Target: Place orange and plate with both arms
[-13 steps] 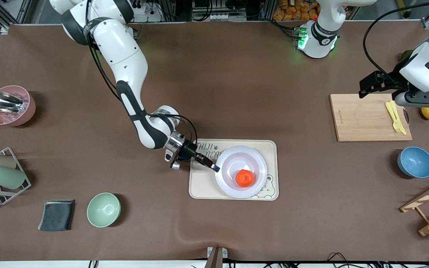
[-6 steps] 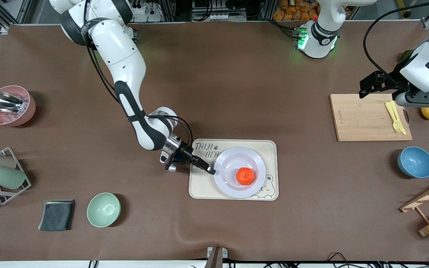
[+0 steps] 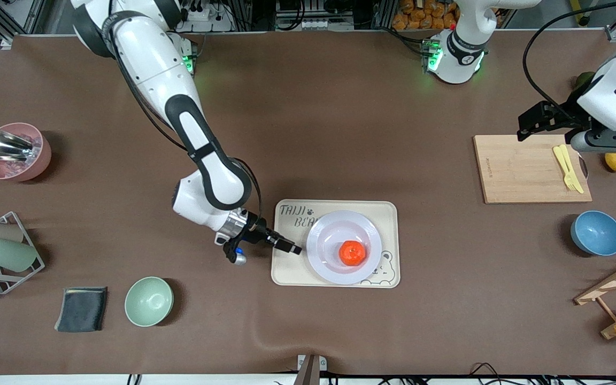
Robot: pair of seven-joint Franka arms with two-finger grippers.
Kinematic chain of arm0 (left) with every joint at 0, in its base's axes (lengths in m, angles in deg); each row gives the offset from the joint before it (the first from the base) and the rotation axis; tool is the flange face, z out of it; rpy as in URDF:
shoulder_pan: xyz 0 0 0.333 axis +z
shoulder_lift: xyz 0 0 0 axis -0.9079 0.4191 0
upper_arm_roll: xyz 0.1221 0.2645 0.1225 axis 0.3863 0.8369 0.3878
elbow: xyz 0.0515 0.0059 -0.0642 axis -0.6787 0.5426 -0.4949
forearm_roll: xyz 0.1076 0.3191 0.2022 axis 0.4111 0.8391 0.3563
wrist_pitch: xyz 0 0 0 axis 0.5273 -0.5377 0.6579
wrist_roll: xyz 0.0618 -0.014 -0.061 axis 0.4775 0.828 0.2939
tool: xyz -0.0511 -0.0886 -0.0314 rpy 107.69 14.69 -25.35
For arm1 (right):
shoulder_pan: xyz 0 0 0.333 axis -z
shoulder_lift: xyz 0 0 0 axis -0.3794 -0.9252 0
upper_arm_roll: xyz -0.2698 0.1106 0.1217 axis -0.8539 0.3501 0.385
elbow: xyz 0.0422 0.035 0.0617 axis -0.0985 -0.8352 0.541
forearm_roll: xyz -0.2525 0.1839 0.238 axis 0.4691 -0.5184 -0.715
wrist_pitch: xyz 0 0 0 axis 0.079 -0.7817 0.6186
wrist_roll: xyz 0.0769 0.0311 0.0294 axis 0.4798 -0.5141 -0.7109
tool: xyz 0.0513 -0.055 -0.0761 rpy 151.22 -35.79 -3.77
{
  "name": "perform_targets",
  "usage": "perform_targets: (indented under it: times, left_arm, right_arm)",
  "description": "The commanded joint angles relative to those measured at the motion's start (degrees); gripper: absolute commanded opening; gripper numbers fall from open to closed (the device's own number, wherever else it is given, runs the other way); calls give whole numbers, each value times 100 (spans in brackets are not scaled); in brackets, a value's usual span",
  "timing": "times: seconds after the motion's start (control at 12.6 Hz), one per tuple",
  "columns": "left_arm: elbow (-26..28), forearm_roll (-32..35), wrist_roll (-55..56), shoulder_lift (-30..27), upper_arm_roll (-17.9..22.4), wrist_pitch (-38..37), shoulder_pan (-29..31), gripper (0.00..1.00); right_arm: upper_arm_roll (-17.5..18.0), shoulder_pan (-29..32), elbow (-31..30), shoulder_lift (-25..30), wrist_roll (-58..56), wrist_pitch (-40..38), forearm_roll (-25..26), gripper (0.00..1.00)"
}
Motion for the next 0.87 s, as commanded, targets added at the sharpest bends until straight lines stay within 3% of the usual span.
perform_targets:
  times: [0.0, 0.16, 0.4, 0.63, 0.79]
  left_arm:
    - [-42, -89, 15, -75, 8, 22, 13, 100]
    - [-33, -80, 15, -57, 8, 49, 13, 100]
    - [-33, -80, 15, -48, 8, 40, 22, 100]
    - [-24, -80, 32, -48, 8, 49, 22, 100]
    - [-24, -80, 76, -39, 8, 49, 22, 100]
  right_arm:
    - [41, 422, -170, 301, 405, -700, 646, 70]
    - [-108, 573, -214, 442, 606, -1114, 1382, 75]
    - [-705, 582, -144, 670, 1021, -2062, 2579, 75]
    - [-1311, 582, -144, 820, 899, -2784, 2932, 80]
    - [-1733, 644, -126, 900, 557, -3302, 2986, 92]
